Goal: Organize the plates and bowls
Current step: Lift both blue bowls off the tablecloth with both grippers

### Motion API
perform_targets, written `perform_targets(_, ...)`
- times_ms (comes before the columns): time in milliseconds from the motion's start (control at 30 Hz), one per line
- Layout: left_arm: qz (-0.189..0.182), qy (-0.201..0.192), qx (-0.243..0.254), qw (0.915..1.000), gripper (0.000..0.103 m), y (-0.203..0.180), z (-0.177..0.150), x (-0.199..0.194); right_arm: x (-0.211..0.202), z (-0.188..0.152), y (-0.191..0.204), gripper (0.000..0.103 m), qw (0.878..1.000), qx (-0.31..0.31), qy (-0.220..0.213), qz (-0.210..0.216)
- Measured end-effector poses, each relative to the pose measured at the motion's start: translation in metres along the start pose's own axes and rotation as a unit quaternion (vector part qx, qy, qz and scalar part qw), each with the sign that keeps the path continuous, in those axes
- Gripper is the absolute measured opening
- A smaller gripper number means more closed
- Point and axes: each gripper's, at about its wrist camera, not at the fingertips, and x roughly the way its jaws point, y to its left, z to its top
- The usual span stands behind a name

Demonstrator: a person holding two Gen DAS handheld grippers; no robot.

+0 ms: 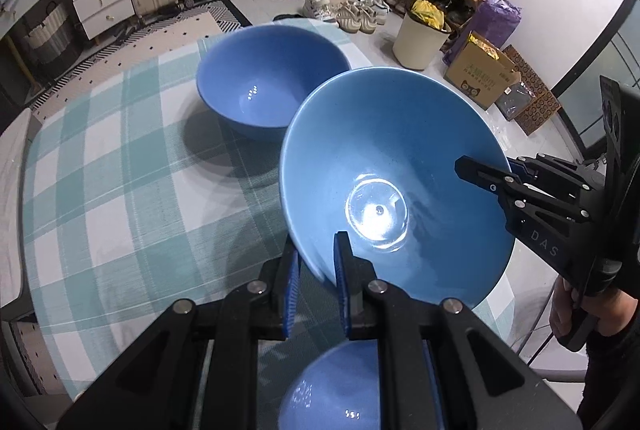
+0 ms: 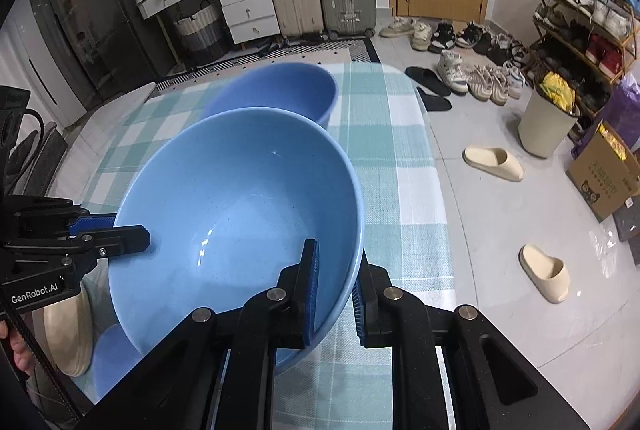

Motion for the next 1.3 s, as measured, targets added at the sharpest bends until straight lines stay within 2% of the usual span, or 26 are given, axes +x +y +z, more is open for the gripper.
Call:
perform_targets(400, -0.006, -0.033, -0.014, 0.9993, 0.014, 0.007, -0.036, -0.053, -0.058, -0.009, 0.041, 0.015, 0.999, -0.024, -0.025, 0.003)
perform_targets(767, -0.011, -0.052, -0.015, 0.9985, 0.014, -0.001, -0.099, -0.084, -0.106, -0.060, 0.075, 0.015, 0.999, -0.035, -0.034, 0.003)
perform_targets(1000, 0.007, -0.041, -0.018, 0.9989, 0.014, 0.001, -0.136, -0.079, -0.109, -0.101, 0.093, 0.015, 0.999, -0.021, -0.033, 0.019)
perform_targets(1300, 0.040, -0.023, -0.002, 0.9989, 0.015, -0.001, -0.162, -0.057, -0.084, -0.138, 0.100, 0.015, 0.999, -0.005, -0.011, 0.032)
